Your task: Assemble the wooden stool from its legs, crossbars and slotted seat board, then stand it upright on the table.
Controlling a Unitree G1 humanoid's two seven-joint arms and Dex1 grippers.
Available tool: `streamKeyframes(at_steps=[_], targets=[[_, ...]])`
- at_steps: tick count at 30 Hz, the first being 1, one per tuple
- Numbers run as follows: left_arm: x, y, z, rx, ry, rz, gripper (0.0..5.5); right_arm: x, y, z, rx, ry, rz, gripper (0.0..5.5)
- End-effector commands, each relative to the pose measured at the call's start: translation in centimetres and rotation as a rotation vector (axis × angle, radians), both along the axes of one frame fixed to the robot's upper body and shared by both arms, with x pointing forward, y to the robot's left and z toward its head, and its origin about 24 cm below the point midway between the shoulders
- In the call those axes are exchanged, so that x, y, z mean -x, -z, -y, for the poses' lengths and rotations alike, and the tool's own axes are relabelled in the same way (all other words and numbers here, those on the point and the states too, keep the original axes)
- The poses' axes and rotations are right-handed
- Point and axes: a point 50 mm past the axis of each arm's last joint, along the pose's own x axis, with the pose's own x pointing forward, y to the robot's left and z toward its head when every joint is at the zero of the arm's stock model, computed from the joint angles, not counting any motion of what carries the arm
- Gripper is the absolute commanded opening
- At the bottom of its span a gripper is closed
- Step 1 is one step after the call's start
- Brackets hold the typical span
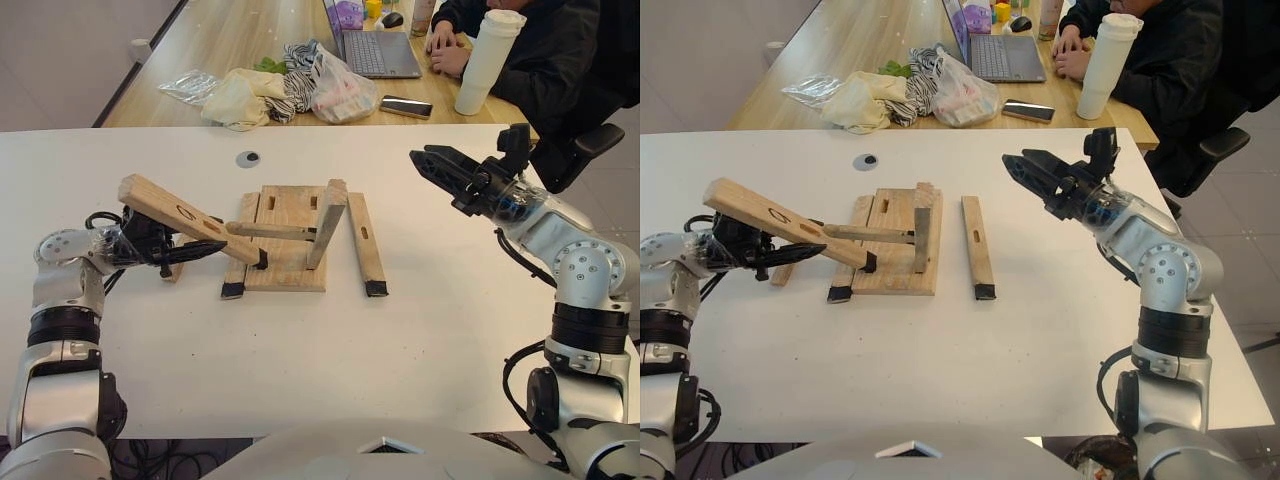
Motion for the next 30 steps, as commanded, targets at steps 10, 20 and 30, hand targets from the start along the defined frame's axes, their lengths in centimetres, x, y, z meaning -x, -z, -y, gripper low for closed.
streamKeyframes(at_steps=[10,20,30], targets=[[0.3,1.9,-0.4,-0.451,0.192,-0.201,2.00,-0.4,0.5,0.2,0.011,0.037,-0.012,3.29],[-1.3,-0.6,-0.2,-0.484,0.216,-0.193,1.99,-0.3,1.3,0.0,0.021,0.055,-0.038,3.29],[-0.3,2.4,2.3,-0.243,0.222,-0.293,1.99,-0.2,1.8,0.2,0.030,0.067,-0.049,3.29]])
